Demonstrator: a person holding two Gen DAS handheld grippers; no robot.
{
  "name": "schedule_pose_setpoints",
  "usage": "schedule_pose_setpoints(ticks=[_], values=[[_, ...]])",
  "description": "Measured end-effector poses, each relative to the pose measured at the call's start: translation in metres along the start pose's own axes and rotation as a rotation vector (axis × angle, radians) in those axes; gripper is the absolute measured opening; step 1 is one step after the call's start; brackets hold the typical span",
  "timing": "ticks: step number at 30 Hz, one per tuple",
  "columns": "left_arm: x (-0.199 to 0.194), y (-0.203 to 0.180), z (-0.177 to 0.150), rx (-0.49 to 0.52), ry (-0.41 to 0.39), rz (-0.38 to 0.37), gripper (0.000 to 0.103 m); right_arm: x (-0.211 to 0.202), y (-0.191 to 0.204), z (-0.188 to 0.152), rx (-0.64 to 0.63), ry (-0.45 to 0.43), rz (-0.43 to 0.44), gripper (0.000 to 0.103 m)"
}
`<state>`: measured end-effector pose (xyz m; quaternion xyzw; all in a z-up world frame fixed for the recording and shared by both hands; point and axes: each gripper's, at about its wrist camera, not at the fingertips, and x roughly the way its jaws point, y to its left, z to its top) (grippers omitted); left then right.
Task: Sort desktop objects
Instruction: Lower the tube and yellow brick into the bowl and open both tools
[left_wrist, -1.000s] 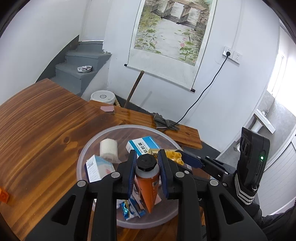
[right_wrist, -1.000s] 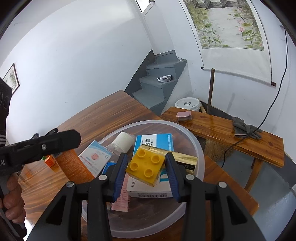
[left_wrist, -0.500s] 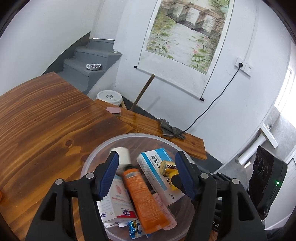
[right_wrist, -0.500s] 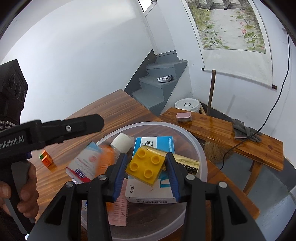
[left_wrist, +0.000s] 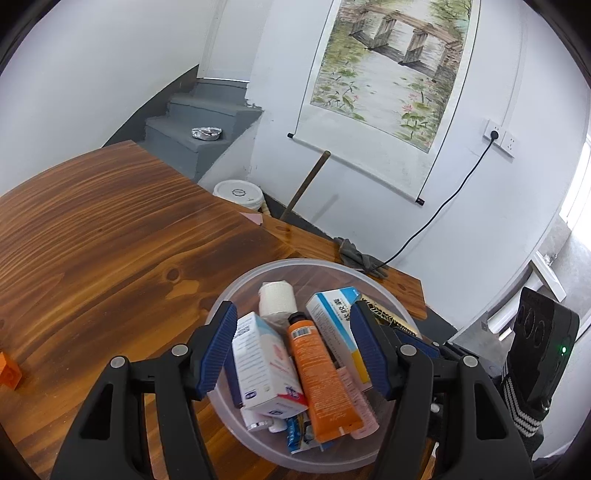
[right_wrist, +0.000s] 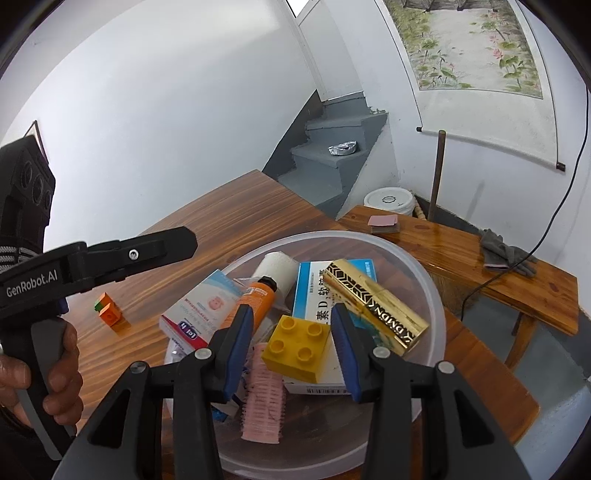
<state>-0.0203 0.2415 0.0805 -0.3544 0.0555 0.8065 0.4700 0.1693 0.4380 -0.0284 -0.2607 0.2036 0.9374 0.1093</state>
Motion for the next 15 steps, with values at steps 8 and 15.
schedule_pose_setpoints(ticks=[8, 15], values=[[-0.019, 0.026, -0.009, -0.048, -0.019, 0.032, 0.067, 0.008, -0.017, 0.005, 0.091, 0.033, -0.014, 0.049], [-0.032, 0.049, -0.016, -0.089, -0.031, 0.068, 0.067, 0.003, 0.004, 0.008, 0.051, 0.014, -0.042, 0.049]])
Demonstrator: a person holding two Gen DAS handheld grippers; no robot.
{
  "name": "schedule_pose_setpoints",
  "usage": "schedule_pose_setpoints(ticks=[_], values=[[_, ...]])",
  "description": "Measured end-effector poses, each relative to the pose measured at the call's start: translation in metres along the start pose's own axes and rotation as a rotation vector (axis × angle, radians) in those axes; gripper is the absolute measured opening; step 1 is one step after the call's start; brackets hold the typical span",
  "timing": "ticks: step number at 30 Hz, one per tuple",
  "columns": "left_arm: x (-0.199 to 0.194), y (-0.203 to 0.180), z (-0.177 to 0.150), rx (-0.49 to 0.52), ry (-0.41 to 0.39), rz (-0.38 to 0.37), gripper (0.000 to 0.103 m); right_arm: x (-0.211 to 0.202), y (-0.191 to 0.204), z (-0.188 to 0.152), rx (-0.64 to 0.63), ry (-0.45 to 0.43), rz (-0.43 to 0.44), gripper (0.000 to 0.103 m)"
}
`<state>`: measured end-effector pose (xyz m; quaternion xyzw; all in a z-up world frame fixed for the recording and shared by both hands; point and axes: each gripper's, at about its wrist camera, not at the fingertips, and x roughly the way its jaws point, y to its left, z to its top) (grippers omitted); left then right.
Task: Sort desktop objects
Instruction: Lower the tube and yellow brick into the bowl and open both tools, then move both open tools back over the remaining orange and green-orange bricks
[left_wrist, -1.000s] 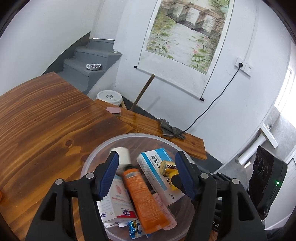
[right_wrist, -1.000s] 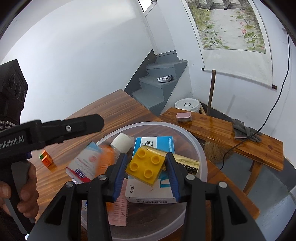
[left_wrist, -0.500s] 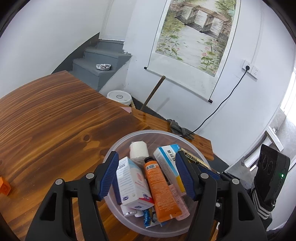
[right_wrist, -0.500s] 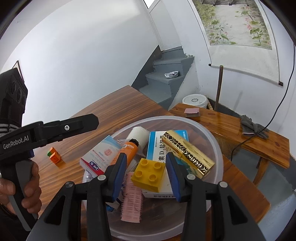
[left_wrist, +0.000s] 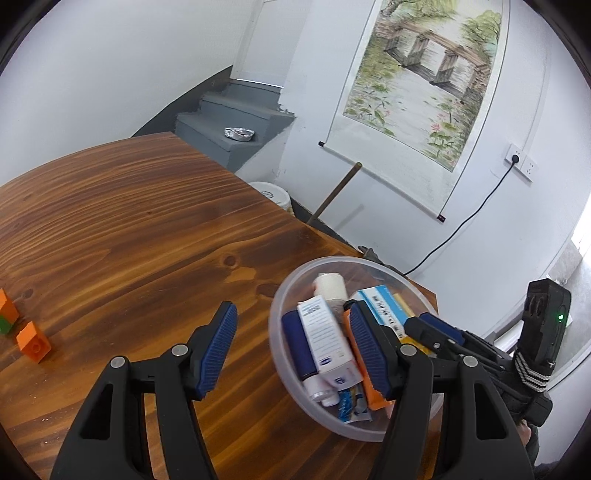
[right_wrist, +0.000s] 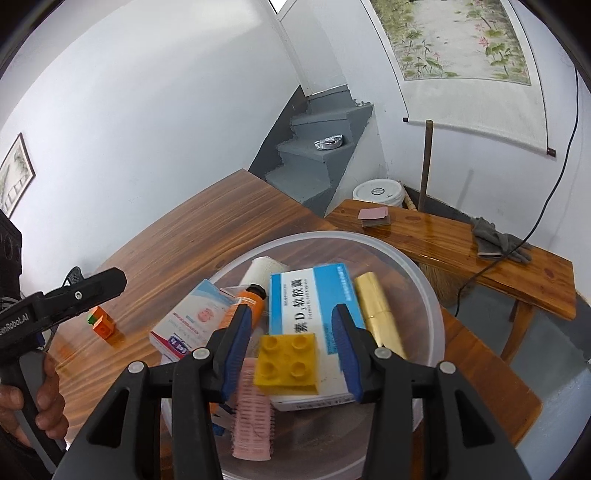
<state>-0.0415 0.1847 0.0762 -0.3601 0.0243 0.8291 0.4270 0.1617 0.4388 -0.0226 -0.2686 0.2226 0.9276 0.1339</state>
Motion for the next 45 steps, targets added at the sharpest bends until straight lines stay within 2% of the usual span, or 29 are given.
schedule_pose_setpoints(ticks=[8, 15, 17, 20, 22, 30, 36, 41, 45], values=[[-0.020, 0.038, -0.004, -0.042, -0.030, 0.062, 0.067, 0.000, 0.046, -0.002, -0.083, -0.012, 0.033, 0.049], [-0.042, 0.078, -0.010, -0.081, -0.054, 0.147, 0.067, 0.010, 0.090, -0.009, -0.140, 0.014, 0.092, 0.050], [-0.047, 0.087, -0.012, -0.080, -0.058, 0.179, 0.068, 0.013, 0.102, -0.012, -0.155, 0.021, 0.109, 0.063], [-0.056, 0.097, -0.017, -0.064, -0.074, 0.243, 0.079, 0.017, 0.120, -0.018, -0.186, 0.021, 0.119, 0.071], [-0.062, 0.103, -0.018, -0.053, -0.089, 0.264, 0.081, 0.019, 0.131, -0.020, -0.210, 0.016, 0.122, 0.072], [-0.078, 0.134, -0.021, -0.038, -0.105, 0.338, 0.082, 0.026, 0.167, -0.027, -0.271, 0.022, 0.146, 0.073], [-0.088, 0.182, -0.024, -0.143, -0.094, 0.376, 0.082, 0.037, 0.191, -0.027, -0.319, 0.037, 0.166, 0.073], [-0.089, 0.215, -0.030, -0.170, -0.080, 0.457, 0.082, 0.048, 0.212, -0.031, -0.365, 0.056, 0.193, 0.073], [-0.082, 0.237, -0.035, -0.189, -0.047, 0.479, 0.082, 0.058, 0.228, -0.035, -0.393, 0.075, 0.212, 0.073]])
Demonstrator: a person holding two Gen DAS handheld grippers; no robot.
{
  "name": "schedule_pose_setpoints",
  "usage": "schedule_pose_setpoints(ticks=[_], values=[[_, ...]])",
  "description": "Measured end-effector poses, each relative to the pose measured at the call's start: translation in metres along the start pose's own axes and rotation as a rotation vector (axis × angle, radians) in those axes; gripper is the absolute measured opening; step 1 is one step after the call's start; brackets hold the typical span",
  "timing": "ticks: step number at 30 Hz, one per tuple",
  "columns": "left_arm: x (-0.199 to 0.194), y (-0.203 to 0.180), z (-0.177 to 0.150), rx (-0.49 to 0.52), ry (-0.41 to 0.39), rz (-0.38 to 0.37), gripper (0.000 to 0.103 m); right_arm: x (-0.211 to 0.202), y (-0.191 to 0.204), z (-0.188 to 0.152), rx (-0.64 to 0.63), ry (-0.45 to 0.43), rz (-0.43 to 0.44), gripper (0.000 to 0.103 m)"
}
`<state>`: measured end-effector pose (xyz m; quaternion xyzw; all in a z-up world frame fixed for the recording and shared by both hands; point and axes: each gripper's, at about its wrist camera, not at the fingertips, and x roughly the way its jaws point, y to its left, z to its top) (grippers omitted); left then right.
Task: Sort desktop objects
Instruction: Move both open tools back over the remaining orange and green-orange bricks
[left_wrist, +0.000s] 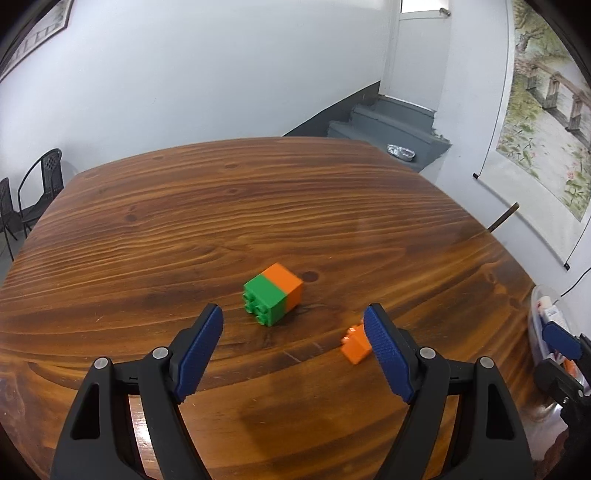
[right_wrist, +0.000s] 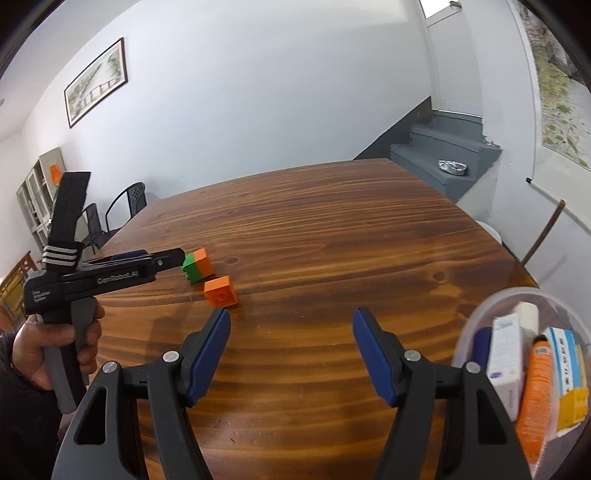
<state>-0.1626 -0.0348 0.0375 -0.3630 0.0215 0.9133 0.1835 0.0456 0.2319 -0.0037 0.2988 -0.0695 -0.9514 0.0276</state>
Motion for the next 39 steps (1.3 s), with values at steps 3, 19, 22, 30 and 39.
schedule_pose_setpoints(ticks=[3, 19, 22, 30, 39], values=[[0.012, 0.006, 0.000, 0.008, 0.022, 0.007, 0.082, 0.011, 0.010, 0.002, -0.014, 0.017, 0.014, 0.074], [0.061, 0.020, 0.010, 0.063, 0.098, 0.008, 0.082, 0.068, 0.039, 0.003, -0.067, 0.116, 0.060, 0.074], [0.067, 0.021, 0.011, 0.065, 0.108, 0.001, 0.082, 0.076, 0.042, 0.004, -0.073, 0.132, 0.071, 0.074], [0.077, 0.025, 0.012, 0.051, 0.141, -0.026, 0.082, 0.093, 0.045, 0.006, -0.084, 0.164, 0.075, 0.074], [0.078, 0.022, 0.012, 0.057, 0.148, -0.071, 0.055, 0.110, 0.052, 0.006, -0.099, 0.203, 0.090, 0.074]])
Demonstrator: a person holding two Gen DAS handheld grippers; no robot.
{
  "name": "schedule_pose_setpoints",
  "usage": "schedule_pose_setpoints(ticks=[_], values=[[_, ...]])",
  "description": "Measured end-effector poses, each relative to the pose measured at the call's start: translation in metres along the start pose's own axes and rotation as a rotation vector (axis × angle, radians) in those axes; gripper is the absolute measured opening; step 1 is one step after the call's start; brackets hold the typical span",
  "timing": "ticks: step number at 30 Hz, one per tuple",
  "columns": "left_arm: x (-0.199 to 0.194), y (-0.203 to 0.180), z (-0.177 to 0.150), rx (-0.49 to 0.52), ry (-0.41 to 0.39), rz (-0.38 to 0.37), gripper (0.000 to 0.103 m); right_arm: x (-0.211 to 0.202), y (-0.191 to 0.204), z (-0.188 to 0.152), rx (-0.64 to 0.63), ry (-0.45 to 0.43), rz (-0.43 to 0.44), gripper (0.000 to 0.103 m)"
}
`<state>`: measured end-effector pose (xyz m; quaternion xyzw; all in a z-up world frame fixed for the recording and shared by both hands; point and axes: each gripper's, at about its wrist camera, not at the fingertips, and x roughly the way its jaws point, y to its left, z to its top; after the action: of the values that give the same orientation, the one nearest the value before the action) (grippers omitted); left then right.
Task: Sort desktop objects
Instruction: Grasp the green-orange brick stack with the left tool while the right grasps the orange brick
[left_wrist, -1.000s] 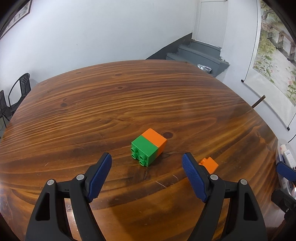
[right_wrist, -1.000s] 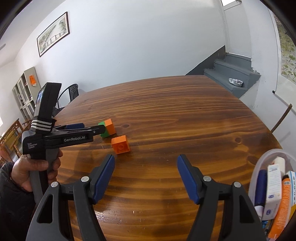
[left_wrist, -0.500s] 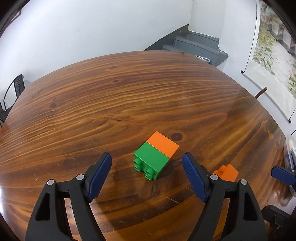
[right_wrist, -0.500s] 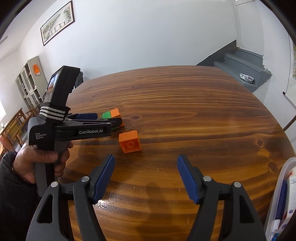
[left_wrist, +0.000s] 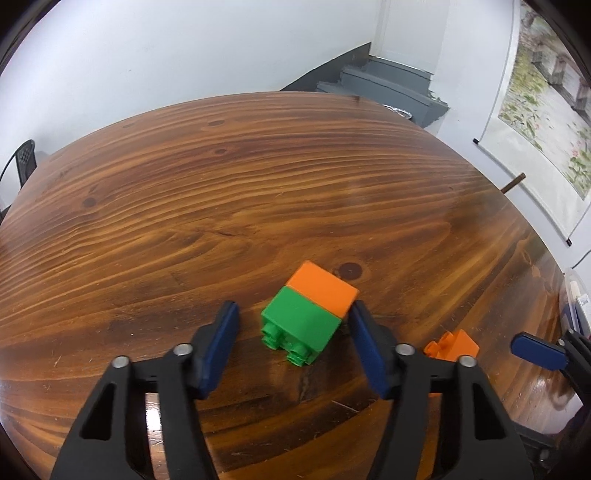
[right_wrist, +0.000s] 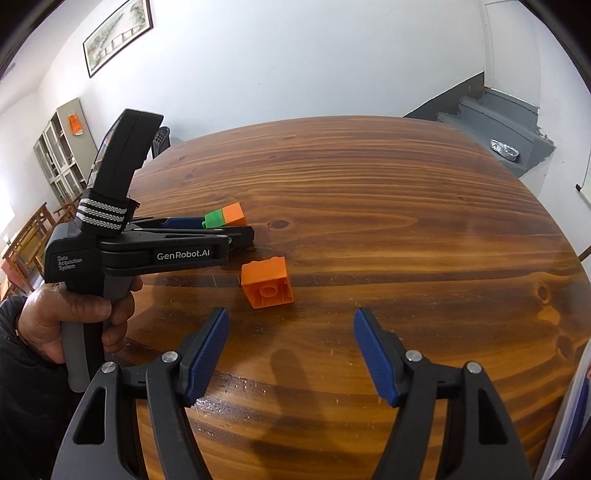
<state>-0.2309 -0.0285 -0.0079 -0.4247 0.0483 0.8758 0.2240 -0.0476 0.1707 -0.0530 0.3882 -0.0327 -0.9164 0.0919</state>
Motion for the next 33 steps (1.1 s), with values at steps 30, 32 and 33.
schedule_pose_setpoints(ticks=[30, 32, 33], values=[[-0.008, 0.004, 0.001, -0.020, -0.047, 0.037, 0.045, 0.050, 0.010, 0.027, -0.039, 0.087, 0.006, 0.047], [-0.008, 0.004, 0.001, -0.016, -0.049, 0.039, 0.045, 0.049, 0.008, 0.025, -0.035, 0.087, 0.008, 0.038], [-0.009, 0.002, 0.001, -0.013, -0.051, 0.041, 0.045, 0.049, 0.008, 0.025, -0.033, 0.087, 0.009, 0.038]])
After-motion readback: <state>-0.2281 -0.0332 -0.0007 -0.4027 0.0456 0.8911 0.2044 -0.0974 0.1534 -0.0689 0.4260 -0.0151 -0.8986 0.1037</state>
